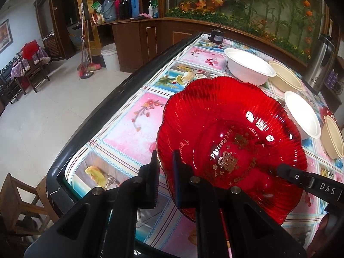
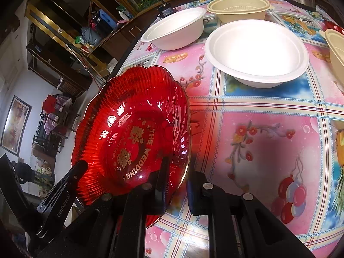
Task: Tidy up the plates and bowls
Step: 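Carry the red plate with the left tool and lower it onto the table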
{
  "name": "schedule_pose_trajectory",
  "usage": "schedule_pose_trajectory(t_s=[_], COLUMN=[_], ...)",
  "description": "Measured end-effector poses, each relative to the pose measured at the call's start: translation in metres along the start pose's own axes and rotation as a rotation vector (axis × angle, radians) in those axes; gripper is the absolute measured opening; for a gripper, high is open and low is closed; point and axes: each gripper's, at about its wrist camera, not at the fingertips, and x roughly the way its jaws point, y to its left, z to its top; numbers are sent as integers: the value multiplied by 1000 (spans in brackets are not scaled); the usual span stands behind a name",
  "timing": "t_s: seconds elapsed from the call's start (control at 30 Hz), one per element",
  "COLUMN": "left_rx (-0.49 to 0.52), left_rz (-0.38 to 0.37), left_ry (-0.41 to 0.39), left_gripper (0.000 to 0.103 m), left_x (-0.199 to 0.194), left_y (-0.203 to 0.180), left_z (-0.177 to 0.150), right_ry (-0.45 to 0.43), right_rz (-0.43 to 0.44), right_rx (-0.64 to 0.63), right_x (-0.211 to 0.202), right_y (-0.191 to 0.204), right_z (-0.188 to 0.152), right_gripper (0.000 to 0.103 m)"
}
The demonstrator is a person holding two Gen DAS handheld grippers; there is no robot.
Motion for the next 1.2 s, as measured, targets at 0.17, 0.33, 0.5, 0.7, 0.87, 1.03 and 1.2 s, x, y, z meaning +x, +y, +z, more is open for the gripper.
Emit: schedule_pose_trajectory(t_s=[0.17, 0.33, 0.5, 0.7, 0.87, 1.03, 1.2], left_rx=[-2, 9, 12, -82, -36, 39, 75], left_rz=[1, 12, -5, -32, -80, -117, -131], left_ry=[11, 23, 34, -41, -77, 15, 117], left_gripper=[9, 10, 59, 74, 76, 76, 76], left_x=[4, 8, 3, -17, -18, 27, 85], left_y=[1, 0, 7, 36, 12, -38, -79], left_z=[-3, -6, -2, 41, 103, 167, 200], right_ry=[10, 17, 2, -41, -107, -111, -53], right_rz=[-2, -3, 13, 2, 78, 134, 119], right_rx=[6, 5, 1, 15, -2, 74, 137], right_x=[4, 8, 1, -31, -67, -64, -27], right_y=[-2, 0, 2, -16, -14, -22, -33], right_z=[-4, -5, -4, 5, 48, 125, 186], right_gripper=[14, 20, 46, 48, 48, 48, 48])
